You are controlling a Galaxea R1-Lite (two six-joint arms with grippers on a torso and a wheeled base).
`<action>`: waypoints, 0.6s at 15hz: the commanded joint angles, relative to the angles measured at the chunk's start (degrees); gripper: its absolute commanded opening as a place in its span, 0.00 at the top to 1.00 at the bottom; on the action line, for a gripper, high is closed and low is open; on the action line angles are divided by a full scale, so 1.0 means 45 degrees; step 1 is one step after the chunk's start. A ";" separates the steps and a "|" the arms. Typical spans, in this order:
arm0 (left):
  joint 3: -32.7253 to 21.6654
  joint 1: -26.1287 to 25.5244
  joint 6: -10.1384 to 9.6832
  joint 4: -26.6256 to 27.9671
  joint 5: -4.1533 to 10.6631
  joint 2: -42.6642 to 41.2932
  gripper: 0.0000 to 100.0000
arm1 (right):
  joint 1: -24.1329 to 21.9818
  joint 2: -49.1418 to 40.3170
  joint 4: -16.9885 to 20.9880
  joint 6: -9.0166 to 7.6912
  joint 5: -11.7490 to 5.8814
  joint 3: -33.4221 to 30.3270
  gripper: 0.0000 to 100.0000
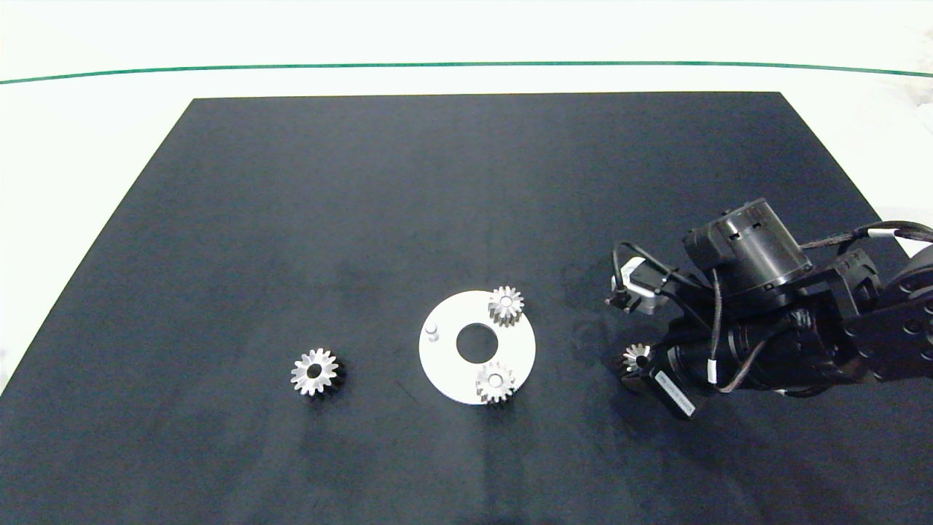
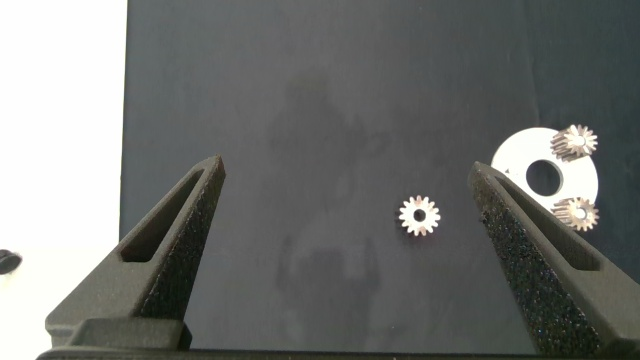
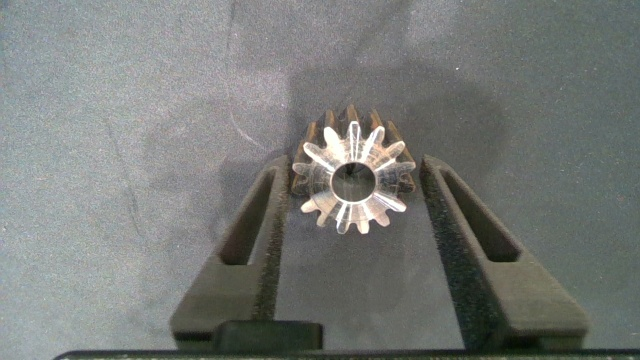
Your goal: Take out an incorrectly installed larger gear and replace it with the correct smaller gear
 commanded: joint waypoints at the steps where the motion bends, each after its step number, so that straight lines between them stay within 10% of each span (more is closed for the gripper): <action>1: -0.0010 0.0000 0.0013 0.0049 0.0036 -0.0074 0.00 | 0.0006 -0.0014 0.0007 -0.0024 -0.0010 0.0057 0.56; 9: -0.0010 0.0000 0.0091 0.0049 0.0036 -0.0094 0.00 | 0.0514 -0.1147 -0.0560 -0.0121 -0.0186 0.0486 0.66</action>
